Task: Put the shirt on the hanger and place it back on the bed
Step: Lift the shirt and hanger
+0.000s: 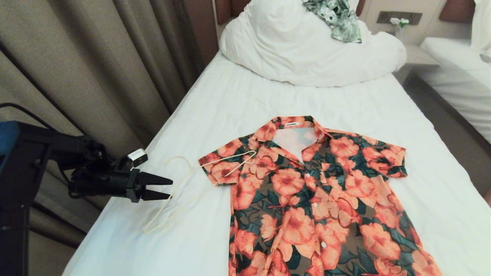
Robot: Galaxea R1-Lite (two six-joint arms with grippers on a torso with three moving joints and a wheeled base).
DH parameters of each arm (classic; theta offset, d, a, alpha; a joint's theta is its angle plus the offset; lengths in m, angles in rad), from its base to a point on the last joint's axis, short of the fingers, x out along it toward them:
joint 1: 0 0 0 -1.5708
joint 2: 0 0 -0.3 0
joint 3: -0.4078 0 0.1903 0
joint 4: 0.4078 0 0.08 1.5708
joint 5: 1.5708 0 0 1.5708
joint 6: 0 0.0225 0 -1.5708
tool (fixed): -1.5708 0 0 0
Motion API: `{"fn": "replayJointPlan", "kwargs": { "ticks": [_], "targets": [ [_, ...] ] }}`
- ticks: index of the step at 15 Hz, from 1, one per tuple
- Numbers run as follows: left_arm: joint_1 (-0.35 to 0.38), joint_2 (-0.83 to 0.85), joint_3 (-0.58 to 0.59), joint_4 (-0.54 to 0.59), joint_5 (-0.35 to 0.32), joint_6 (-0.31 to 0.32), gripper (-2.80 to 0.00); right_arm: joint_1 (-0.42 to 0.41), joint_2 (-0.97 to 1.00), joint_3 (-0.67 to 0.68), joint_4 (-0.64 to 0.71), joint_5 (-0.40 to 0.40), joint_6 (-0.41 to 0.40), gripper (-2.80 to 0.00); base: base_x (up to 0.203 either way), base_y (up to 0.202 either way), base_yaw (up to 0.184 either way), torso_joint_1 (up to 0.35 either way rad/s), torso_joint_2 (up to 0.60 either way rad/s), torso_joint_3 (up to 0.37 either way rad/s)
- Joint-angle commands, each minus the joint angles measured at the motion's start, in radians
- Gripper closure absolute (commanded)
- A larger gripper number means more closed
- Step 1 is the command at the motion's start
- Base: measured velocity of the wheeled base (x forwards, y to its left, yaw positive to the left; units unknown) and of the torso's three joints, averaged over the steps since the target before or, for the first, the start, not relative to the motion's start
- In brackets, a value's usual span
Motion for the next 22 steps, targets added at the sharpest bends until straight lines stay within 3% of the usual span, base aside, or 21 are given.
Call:
{"fn": "replayJointPlan", "kwargs": {
  "ticks": [1, 3, 6, 9, 15, 22],
  "targets": [
    [0.024, 0.015, -0.020, -0.031, 0.003, 0.005, -2.80, 0.000, -0.001, 0.002, 0.000, 0.000, 0.000, 0.00, 0.000, 0.000, 0.000, 0.000, 0.00, 0.000],
    [0.025, 0.010, -0.008, -0.091, 0.093, 0.009, -2.80, 0.001, -0.001, 0.002, 0.000, 0.000, 0.000, 0.00, 0.000, 0.000, 0.000, 0.000, 0.00, 0.000],
    [-0.014, 0.015, 0.041, -0.164, 0.149, 0.004, -2.80, 0.000, -0.001, 0.002, 0.000, 0.000, 0.000, 0.00, 0.000, 0.000, 0.000, 0.000, 0.00, 0.000],
    [-0.025, 0.010, 0.068, -0.219, 0.148, -0.015, -2.80, 0.001, -0.001, 0.002, 0.000, 0.000, 0.000, 0.00, 0.000, 0.000, 0.000, 0.000, 0.00, 0.000],
    [-0.105, -0.009, 0.188, -0.437, 0.148, -0.110, -2.80, 0.000, -0.001, 0.002, 0.000, 0.000, 0.000, 0.00, 0.000, 0.000, 0.000, 0.000, 0.00, 0.000],
    [-0.127, -0.018, 0.188, -0.439, 0.141, -0.130, -2.80, -0.001, -0.001, 0.002, 0.000, 0.000, 0.000, 0.00, 0.000, 0.000, 0.000, 0.000, 0.00, 0.000]
  ]
}}
